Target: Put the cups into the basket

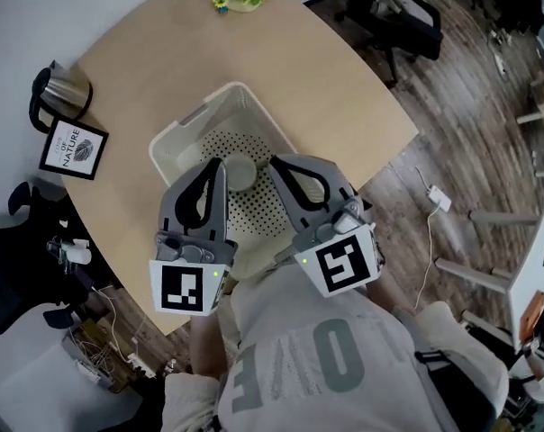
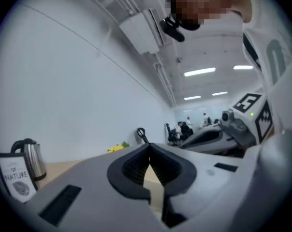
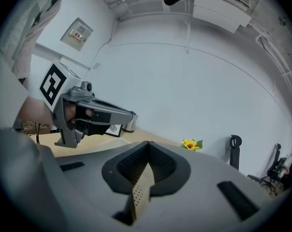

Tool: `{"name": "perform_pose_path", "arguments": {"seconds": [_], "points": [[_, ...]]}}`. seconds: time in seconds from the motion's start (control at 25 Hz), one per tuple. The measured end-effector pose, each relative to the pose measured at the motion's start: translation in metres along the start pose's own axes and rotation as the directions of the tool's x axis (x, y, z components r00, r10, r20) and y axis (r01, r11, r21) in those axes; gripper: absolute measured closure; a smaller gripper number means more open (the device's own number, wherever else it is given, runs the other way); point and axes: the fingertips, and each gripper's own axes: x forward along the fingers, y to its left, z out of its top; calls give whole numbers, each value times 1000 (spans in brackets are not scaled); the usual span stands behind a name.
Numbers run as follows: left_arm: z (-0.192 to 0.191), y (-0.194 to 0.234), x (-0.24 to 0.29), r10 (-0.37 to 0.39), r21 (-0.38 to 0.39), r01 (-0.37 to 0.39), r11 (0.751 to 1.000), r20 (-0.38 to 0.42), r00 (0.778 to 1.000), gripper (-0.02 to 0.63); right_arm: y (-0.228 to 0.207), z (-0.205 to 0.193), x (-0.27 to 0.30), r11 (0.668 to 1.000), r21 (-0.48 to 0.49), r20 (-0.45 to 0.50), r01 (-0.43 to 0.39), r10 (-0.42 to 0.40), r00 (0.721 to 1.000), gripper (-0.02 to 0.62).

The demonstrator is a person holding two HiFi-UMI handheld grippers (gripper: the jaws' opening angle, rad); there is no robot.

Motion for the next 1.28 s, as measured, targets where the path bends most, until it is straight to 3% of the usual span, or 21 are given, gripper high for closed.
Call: {"name": "perform_pose_path", "arguments": {"seconds": [0.12,0.24,0.56,0.84,1.04,1.28], "points": [[7,17,-19,144,4,-145,989,103,984,597,5,10,4,1000,-5,24,-2,2,1000,597],[8,26,-26,202,30,-207,978,124,971,597,12,17,15,1000,-21,29,-16,16,999,597],[14,32,-29,255,46,-265,963,163,953,597,21,19,31,996,-61,31,-63,65,997,597],[-1,48,-31,307,39,-313,949,112,945,597,27,16,37,993,-73,12,-93,94,995,597],[0,52,-37,318,-9,-320,947,141,938,597,33,17,40,990,-81,8,-116,117,993,597],[4,48,-41,314,20,-320,947,148,938,597,37,22,39,988,-91,12,-126,128,992,597]]}}
